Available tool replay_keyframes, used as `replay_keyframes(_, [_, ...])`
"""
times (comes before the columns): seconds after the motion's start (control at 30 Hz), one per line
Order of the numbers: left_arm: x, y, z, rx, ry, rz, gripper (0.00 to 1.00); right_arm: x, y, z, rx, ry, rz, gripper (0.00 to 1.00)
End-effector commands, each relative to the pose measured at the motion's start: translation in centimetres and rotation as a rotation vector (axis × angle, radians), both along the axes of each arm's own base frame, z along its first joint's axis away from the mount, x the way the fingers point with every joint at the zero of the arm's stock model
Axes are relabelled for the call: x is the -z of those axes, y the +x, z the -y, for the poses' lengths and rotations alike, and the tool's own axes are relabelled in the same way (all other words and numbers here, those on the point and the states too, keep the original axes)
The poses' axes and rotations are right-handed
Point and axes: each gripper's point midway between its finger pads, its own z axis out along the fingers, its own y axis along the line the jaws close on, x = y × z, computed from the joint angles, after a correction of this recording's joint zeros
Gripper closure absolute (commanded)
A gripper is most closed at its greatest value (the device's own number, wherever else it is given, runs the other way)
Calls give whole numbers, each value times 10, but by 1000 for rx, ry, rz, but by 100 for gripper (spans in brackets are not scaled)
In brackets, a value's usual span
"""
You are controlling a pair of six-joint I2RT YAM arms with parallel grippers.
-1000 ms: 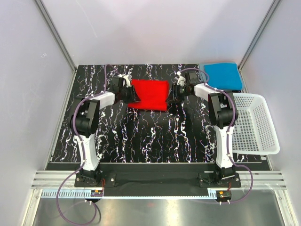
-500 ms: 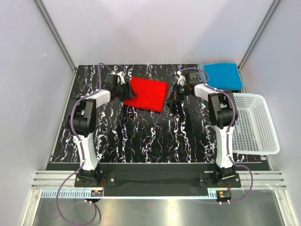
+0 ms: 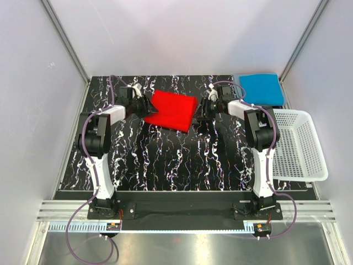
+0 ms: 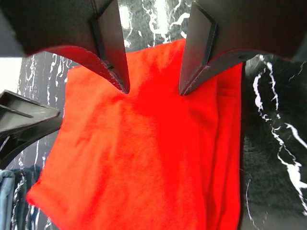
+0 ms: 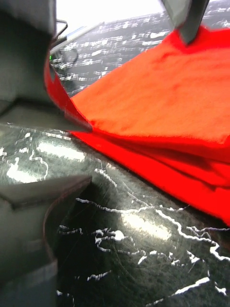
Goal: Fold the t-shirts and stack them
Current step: Fold the tshirt
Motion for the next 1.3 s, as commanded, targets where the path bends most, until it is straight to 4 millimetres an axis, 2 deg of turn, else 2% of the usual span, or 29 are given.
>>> replay_keyframes(0.0, [-7, 10, 9, 24, -60, 31, 49, -28, 16, 0, 52, 3, 71, 48])
replay_keyframes(0.1, [-22, 9, 8, 22, -63, 50, 49, -31, 22, -3, 71, 18, 68, 43])
replay_keyframes(0.27, [-70, 11, 1, 10, -143, 88, 47, -33, 30, -11, 100, 25, 70, 37])
replay_keyframes(0.33, [-77, 16, -5, -8, -118, 101, 47, -28, 28, -20, 85, 29, 60, 35])
replay_keyframes(0.43, [-59, 19, -18, -44, -22, 52, 47, -24, 25, -34, 53, 26, 52, 37])
replay_keyframes(0.53, [-35, 11, -28, -69, 49, -11, 47, -17, 18, -43, 30, -7, 44, 42])
replay_keyframes(0.67, [-1, -5, -41, -85, 184, -95, 47, -5, 8, -38, 44, -51, 6, 50])
replay_keyframes(0.73, [9, -8, -40, -67, 188, -112, 46, -4, 0, -35, 43, -80, -23, 52])
replay_keyframes(0.87, [20, -18, -26, -23, 107, -110, 46, -12, -6, -35, 34, -73, -14, 52])
replay_keyframes(0.9, [22, -19, -25, -22, 101, -112, 47, -11, -7, -35, 30, -70, -21, 54])
replay_keyframes(0.97, [27, -22, -22, -15, 81, -128, 52, -9, -10, -35, 22, -70, -32, 59])
replay_keyframes(1.0, [30, -24, -21, -12, 77, -138, 57, -7, -13, -36, 12, -67, -39, 66])
replay_keyframes(1.03, [32, -25, -20, -11, 70, -149, 72, -3, -16, -35, 6, -68, -45, 70])
replay_keyframes(1.1, [34, -29, -19, -11, 62, -171, 88, -3, -22, -34, 0, -71, -52, 79])
replay_keyframes(1.13, [36, -33, -17, -16, 63, -193, 95, 2, -27, -31, -6, -78, -59, 86])
replay_keyframes(1.17, [42, -40, -19, -35, 82, -224, 97, -2, -28, -30, -5, -80, -48, 91])
replay_keyframes(1.2, [39, -46, -17, -38, 90, -236, 98, -2, -30, -29, -8, -84, -45, 95])
replay_keyframes(1.23, [40, -59, -11, -27, 108, -272, 99, 1, -37, -26, -18, -98, -51, 100])
replay_keyframes(1.27, [47, -73, -12, -40, 145, -305, 100, -4, -40, -24, -27, -102, -42, 100])
